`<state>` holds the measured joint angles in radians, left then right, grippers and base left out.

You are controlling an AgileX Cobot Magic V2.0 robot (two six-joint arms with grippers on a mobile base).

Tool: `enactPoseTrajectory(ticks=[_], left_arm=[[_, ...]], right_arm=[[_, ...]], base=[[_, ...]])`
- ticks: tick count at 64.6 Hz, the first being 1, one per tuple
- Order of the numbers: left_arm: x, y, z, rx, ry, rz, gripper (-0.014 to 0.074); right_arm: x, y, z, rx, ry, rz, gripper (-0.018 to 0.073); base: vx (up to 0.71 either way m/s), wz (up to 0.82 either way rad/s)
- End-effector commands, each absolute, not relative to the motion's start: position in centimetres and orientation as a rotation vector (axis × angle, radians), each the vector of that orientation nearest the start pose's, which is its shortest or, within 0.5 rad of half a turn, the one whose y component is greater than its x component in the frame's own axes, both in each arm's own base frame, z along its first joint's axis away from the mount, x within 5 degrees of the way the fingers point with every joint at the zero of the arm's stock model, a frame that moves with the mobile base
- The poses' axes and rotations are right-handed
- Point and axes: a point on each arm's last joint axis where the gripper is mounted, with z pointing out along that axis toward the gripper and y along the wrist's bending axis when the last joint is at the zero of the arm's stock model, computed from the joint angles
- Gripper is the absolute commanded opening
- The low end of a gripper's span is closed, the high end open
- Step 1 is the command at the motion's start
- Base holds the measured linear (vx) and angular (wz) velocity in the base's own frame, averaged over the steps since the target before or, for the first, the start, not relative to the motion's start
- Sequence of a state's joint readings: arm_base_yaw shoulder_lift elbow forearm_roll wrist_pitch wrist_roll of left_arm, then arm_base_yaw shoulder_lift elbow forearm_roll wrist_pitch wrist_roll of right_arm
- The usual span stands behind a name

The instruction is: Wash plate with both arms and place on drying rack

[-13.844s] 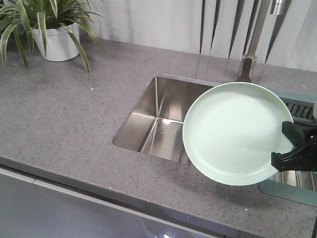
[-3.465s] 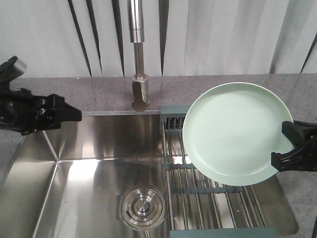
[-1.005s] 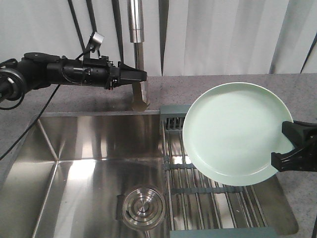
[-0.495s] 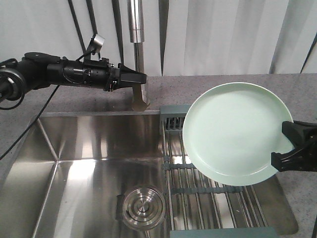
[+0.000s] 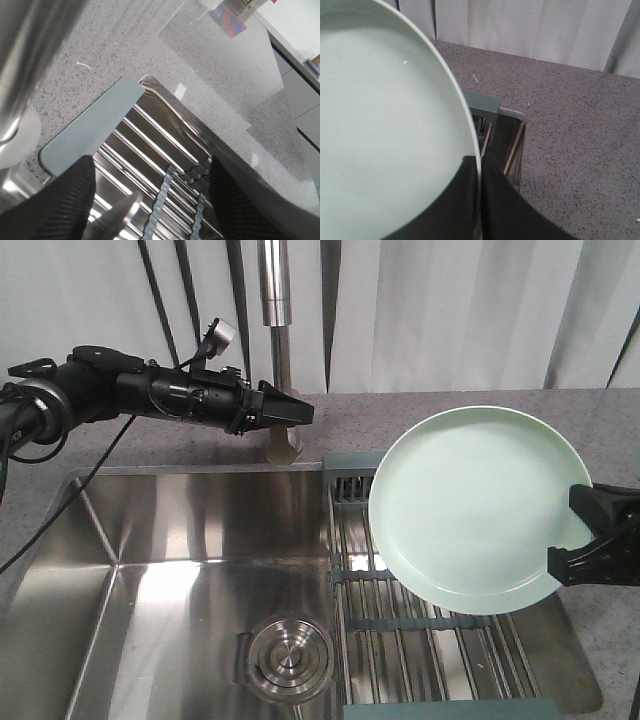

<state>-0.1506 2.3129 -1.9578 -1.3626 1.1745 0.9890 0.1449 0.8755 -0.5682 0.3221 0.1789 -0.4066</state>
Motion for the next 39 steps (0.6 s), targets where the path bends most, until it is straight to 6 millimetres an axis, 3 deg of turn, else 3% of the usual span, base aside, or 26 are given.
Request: enactPoseTrajectory(ticks=[1, 21, 39], left_arm=[[46.2, -16.2, 27.8, 0.737, 1.969, -1.46, 0.0471], [44.8, -17.4, 29.1, 0.84, 1.998, -1.391, 0.0471], [44.1, -18.9, 28.9, 0.881, 2.025, -1.391, 0.0471]], right_arm=[[18.1, 2.9, 31.4, -0.235, 1.835, 0.071, -0.001], [18.1, 2.9, 31.4, -0.235, 1.835, 0.071, -0.001], [18.1, 2.9, 31.4, -0.235, 1.835, 0.071, -0.001]], base=[[0.0, 0.0], [0.0, 0.0], [0.0, 0.0]])
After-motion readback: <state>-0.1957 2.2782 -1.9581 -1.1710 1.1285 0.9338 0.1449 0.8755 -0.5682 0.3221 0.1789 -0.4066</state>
